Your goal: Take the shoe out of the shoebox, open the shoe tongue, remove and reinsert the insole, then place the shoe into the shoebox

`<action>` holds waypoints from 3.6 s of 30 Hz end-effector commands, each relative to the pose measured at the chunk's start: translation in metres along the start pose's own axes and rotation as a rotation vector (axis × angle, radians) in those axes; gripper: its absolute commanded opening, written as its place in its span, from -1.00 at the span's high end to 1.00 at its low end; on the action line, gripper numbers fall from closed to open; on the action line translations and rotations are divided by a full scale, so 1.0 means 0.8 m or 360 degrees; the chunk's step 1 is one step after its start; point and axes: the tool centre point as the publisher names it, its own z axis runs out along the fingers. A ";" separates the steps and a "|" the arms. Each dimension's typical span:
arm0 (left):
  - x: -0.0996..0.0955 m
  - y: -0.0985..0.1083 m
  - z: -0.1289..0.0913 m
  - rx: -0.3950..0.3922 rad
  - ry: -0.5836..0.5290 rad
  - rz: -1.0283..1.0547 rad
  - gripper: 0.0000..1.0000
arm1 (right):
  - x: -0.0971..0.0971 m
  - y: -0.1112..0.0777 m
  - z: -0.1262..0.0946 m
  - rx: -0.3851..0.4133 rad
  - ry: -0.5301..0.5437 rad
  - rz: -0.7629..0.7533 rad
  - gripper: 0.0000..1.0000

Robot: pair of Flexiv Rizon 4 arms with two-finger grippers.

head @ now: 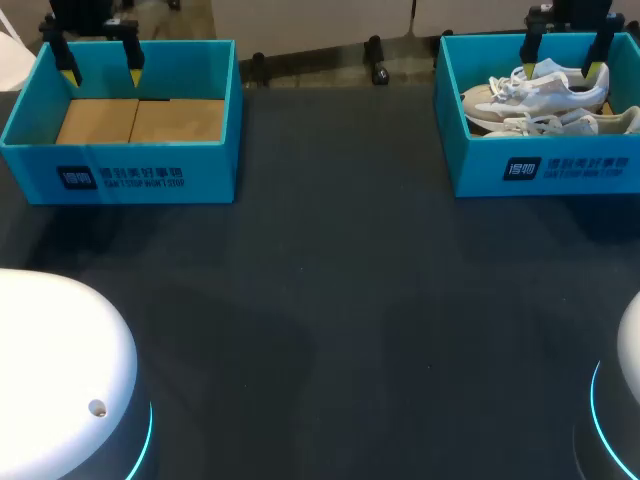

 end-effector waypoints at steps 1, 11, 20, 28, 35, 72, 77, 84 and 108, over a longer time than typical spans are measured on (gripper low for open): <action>0.000 0.000 0.000 0.0000 0.0000 0.0000 -1.00 | 0.000 0.000 0.000 0.0001 0.0000 0.0000 -1.00; 0.000 0.000 0.000 0.0000 0.0000 0.0000 -1.00 | 0.000 0.000 0.000 0.0001 0.0000 0.0000 -1.00; 0.000 0.000 0.000 0.0000 0.0000 0.0000 -1.00 | -0.016 0.001 -0.001 -0.0031 0.0004 0.0046 -1.00; 0.000 0.000 0.000 0.0000 0.0000 0.0000 -1.00 | -0.075 0.009 0.005 -0.0071 -0.0064 0.0119 -1.00; 0.000 0.000 0.000 0.0000 0.0000 0.0000 -1.00 | -0.109 0.017 0.023 -0.0075 -0.0090 0.0112 -1.00; 0.000 0.000 0.000 0.0000 0.0000 0.0000 -1.00 | -0.220 0.043 0.140 -0.0140 -0.0270 0.0241 -0.21; 0.000 0.000 0.000 0.0000 0.0000 0.0000 -1.00 | -0.224 0.044 0.152 -0.0145 -0.0274 0.0250 0.00; 0.000 0.000 0.000 0.0000 0.0000 0.0000 -1.00 | -0.234 0.044 0.171 -0.0177 -0.0312 0.0296 0.00; 0.000 0.000 0.000 0.0000 0.0000 0.0000 -1.00 | -0.253 0.046 0.210 -0.0159 -0.0368 0.0207 -0.07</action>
